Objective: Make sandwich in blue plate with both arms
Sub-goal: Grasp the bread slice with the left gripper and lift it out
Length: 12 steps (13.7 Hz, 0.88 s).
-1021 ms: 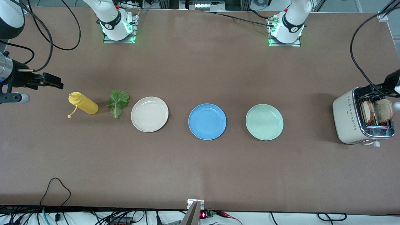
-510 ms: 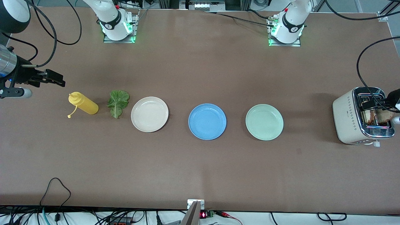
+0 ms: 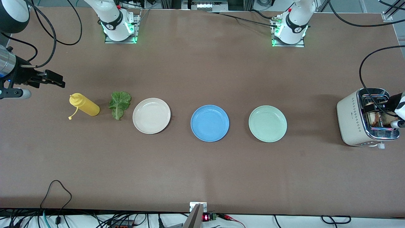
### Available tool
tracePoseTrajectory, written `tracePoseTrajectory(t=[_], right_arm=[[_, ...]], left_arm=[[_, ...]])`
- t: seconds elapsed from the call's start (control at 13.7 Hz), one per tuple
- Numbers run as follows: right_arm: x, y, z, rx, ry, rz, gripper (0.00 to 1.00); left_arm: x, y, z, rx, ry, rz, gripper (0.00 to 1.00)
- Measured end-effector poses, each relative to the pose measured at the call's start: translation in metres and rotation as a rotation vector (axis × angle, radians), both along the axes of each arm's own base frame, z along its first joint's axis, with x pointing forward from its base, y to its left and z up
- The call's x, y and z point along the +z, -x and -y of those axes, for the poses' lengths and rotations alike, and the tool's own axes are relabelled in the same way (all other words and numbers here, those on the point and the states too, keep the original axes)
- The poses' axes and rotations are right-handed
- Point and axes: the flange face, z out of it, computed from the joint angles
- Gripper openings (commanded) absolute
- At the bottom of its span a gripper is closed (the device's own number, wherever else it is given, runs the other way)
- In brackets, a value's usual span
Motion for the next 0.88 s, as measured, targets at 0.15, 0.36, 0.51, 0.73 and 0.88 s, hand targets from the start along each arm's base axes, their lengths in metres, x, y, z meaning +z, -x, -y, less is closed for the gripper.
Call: tracePoseTrajectory(t=[0.15,0.36,0.51,0.73,0.88], right_arm=[[0.000,0.000,0.000,0.000,0.000,0.000,1.00],[0.000,0.000,0.000,0.000,0.000,0.002,1.00],[0.000,0.000,0.000,0.000,0.000,0.003,1.00],[0.000,0.000,0.000,0.000,0.000,0.004,1.00],[0.000,0.000,0.000,0.000,0.000,0.004,1.00]], left_arm=[[-0.001,0.001,-0.002,0.003,0.001,-0.003,0.11],[-0.001,0.003,-0.007,0.010,0.001,-0.006,0.01],[0.001,0.004,-0.011,-0.003,0.001,-0.002,0.01],[0.032,-0.002,-0.014,-0.048,0.007,-0.003,0.01],[0.086,-0.007,-0.011,-0.062,0.022,-0.031,0.01]])
